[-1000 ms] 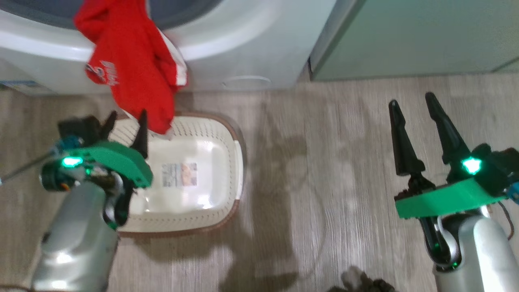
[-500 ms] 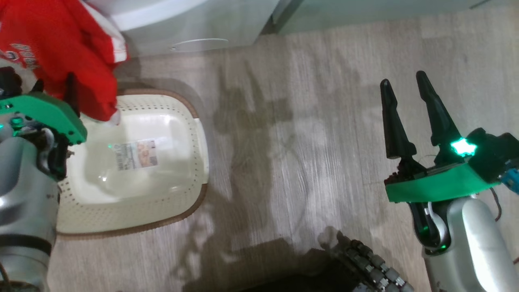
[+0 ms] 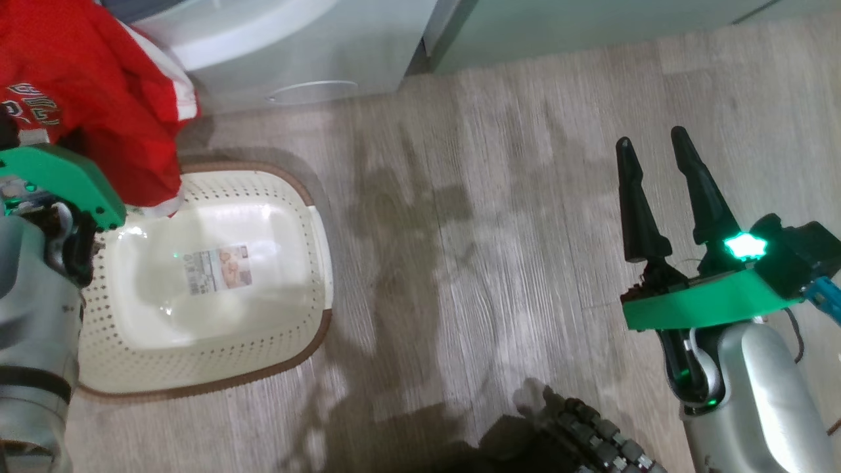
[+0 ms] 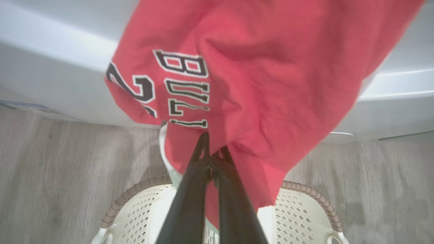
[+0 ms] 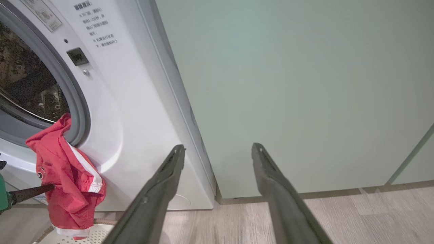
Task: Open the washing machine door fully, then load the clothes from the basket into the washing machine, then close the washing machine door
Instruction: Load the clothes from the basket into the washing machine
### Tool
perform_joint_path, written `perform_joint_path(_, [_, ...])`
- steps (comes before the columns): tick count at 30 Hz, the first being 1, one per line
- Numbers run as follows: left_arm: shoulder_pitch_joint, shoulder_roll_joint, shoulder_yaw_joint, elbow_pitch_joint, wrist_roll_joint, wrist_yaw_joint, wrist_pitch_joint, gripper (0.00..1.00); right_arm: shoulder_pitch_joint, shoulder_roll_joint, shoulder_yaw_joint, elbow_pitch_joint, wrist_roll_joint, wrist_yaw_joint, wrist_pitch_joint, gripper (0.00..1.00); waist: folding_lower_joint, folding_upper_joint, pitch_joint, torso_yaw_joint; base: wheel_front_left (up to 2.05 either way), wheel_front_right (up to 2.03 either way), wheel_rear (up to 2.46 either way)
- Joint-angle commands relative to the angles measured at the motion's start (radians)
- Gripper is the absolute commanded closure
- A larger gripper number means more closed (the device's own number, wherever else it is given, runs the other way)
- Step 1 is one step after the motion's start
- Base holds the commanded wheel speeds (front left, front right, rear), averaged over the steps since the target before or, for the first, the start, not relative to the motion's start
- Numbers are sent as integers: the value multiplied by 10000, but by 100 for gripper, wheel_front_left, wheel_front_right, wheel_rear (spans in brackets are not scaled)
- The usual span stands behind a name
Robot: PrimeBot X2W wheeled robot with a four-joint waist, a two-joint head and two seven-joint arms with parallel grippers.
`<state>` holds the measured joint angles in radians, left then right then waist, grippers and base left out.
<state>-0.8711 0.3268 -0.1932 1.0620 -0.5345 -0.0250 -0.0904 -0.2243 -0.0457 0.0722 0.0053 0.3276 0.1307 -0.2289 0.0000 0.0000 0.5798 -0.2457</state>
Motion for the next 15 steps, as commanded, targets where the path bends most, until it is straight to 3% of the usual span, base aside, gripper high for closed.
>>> perform_joint_path(1, [-208,521,167,-331,89,-89,-36,100,147,-45,151,-261,78,0,-119,0,0,0,-206,149,0,0,0])
perform_joint_path(8, [-262,848,-26,-1783,142,-45,811,100,244,-45,137,-199,265,0,-203,0,0,0,-598,464,0,0,0])
perform_joint_path(15, [-313,1740,-147,-4460,121,287,3178,100,239,-45,303,-57,607,0,-282,0,0,0,-682,282,0,0,0])
